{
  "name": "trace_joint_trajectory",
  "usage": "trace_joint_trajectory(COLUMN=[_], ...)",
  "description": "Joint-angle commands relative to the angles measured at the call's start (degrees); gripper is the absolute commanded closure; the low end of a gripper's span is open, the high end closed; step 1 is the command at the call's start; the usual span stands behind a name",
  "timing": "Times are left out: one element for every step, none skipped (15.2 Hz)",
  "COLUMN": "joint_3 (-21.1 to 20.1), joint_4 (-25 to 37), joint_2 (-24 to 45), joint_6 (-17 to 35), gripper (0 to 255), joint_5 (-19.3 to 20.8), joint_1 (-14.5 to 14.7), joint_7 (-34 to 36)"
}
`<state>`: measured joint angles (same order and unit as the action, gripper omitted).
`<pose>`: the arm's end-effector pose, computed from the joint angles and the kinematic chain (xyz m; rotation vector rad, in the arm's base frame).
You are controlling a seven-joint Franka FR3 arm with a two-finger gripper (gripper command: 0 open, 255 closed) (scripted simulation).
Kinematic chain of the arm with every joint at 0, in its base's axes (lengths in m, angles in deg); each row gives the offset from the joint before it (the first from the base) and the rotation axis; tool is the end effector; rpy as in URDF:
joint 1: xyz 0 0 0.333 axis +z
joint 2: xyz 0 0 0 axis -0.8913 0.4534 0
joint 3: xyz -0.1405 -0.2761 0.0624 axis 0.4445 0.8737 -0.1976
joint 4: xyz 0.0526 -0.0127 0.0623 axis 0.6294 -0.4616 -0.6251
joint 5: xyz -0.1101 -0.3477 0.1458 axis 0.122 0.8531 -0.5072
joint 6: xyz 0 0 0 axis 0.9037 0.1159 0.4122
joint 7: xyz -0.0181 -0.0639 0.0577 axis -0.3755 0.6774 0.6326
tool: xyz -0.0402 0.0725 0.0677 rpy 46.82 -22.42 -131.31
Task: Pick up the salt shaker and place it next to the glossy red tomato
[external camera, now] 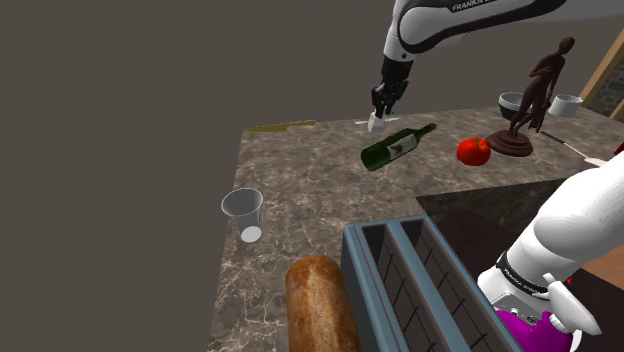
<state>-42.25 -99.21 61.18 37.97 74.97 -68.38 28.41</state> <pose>0.4769 -0.0209 0.5277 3.1173 -0.0785 0.2205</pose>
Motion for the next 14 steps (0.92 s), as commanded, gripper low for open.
trace_joint_trajectory(joint_3=[1.9,2.9,3.8,4.8,5.8,6.8,7.8,8.8,9.8,10.8,11.8,12.9,13.9,14.9], joint_4=[-1.2,-1.6,-1.9,-2.2,-2.4,-2.5,-2.6,-2.6,-2.6,-2.5,-2.3,-2.0,-1.7,-1.4], joint_2=[-0.8,-1.2,-1.6,-1.9,-2.2,-2.4,-2.5,-2.6,-2.6,-2.5,-2.4,-2.2,-2.0,-1.7], joint_6=[0.4,0.3,0.3,0.3,0.2,0.2,0.1,0.1,0.0,0.0,-0.1,-0.2,-0.2,-0.3], gripper=[255,255,255,255,255,255,255,255,255,255,255,255,255,255], joint_5=[0.2,0.3,0.4,0.5,0.7,0.8,1.0,1.1,1.3,1.4,1.6,1.7,1.8,1.8], joint_1=[-1.0,-1.5,-2.1,-2.6,-3.1,-3.7,-4.2,-4.7,-5.2,-5.8,-6.3,-6.8,-7.3,-7.7], joint_7=[-2.9,-4.3,-5.7,-7.2,-8.6,-10.0,-11.5,-12.9,-14.3,-15.8,-17.2,-18.7,-20.1,-21.6])
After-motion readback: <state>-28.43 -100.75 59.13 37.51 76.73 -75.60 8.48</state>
